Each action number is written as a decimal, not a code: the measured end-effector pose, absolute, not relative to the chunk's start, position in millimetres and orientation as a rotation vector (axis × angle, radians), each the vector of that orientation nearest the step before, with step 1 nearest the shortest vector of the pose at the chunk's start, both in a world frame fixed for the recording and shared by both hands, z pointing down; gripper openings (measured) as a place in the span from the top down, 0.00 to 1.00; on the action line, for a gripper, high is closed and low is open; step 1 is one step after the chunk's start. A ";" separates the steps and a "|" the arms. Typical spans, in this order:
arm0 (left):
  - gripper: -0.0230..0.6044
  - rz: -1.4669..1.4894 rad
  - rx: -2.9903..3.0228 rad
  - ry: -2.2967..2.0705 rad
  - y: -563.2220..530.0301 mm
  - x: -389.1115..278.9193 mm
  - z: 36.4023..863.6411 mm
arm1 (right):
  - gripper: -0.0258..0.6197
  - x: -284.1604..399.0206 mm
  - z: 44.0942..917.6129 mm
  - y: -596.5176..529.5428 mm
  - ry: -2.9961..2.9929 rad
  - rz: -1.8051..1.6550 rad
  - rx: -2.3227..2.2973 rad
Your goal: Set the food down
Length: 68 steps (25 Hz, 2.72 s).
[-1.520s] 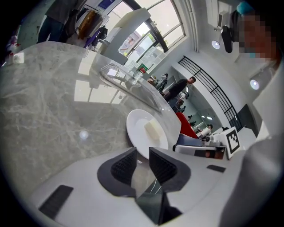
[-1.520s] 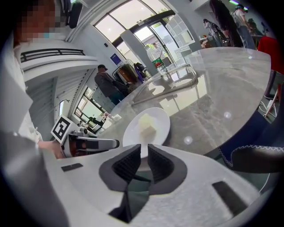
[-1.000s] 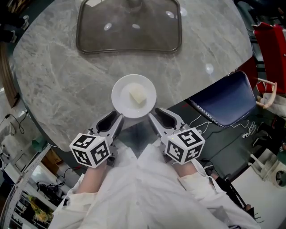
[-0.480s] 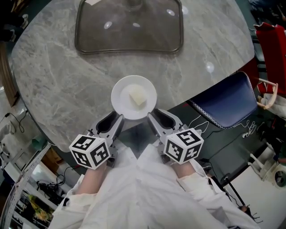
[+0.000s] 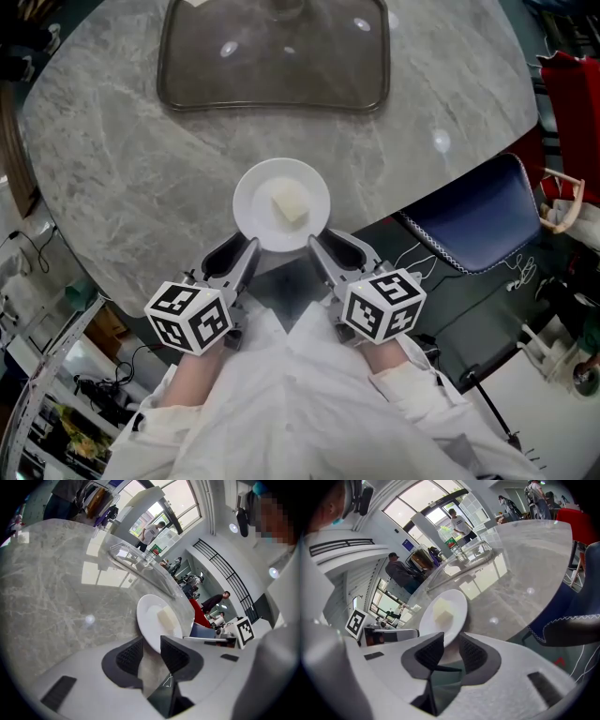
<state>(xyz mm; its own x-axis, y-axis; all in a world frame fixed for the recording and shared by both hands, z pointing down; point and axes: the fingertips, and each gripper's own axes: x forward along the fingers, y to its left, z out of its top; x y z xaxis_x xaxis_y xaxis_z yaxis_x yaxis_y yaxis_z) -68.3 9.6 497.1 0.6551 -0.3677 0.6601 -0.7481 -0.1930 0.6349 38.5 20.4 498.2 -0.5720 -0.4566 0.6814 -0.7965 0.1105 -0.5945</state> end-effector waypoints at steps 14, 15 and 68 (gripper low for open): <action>0.84 0.434 1.756 -0.959 5.6 -70.8 500.7 | 0.88 41.5 500.7 15.7 -2.079 1.472 1.273; 0.84 0.436 1.756 -0.962 5.5 -70.9 500.9 | 0.88 41.4 500.9 15.1 -2.081 1.478 1.271; 0.85 0.381 2.130 -1.003 -80.6 -77.2 436.1 | 0.93 34.0 441.5 -63.5 -2.206 1.212 1.420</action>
